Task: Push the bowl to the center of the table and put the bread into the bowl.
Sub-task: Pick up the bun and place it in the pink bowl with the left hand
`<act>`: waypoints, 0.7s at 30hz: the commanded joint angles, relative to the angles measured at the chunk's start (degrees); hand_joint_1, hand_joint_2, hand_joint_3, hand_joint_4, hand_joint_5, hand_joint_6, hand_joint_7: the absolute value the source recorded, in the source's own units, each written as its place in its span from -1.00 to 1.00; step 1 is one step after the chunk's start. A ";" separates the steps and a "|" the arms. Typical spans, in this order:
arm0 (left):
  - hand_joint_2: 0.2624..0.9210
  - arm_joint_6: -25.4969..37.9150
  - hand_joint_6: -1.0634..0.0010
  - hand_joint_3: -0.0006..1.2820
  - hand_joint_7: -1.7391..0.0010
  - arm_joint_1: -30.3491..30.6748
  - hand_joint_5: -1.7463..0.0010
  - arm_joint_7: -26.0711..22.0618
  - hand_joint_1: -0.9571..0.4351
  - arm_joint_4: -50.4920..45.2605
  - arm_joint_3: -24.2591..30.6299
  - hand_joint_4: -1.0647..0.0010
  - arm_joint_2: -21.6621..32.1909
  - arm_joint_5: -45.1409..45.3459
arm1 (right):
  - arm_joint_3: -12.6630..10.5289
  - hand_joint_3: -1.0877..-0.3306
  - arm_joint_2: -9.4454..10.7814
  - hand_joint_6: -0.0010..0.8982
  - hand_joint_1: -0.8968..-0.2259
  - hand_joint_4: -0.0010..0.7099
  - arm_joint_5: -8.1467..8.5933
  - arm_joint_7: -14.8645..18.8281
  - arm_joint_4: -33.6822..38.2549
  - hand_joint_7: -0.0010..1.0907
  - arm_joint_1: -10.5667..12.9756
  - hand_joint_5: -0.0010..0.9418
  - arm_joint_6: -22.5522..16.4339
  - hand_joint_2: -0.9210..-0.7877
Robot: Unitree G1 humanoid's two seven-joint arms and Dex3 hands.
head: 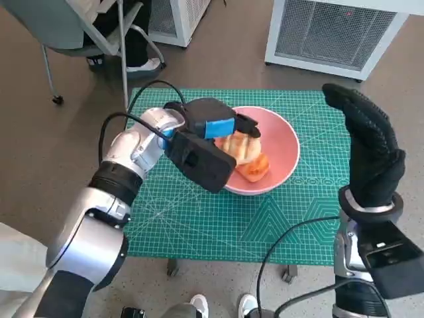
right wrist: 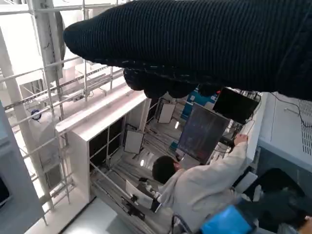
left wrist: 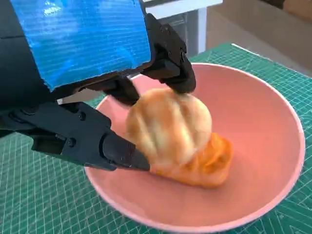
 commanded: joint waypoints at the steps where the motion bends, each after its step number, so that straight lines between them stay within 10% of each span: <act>1: 0.82 -1.60 0.30 -1.00 0.99 0.81 1.00 1.81 0.09 -1.31 -0.27 0.63 0.91 0.41 | -0.35 0.52 0.13 -0.77 0.46 0.26 -0.41 -0.66 -0.11 0.29 1.29 -0.99 0.82 -1.00; 21: 0.99 -16.92 0.09 -0.82 0.93 10.55 0.95 8.08 -0.11 -4.83 22.07 0.47 -2.01 -27.17 | -1.01 0.52 0.30 -0.73 0.50 0.27 -2.95 -4.17 -1.14 0.27 -1.35 -0.99 3.04 -1.00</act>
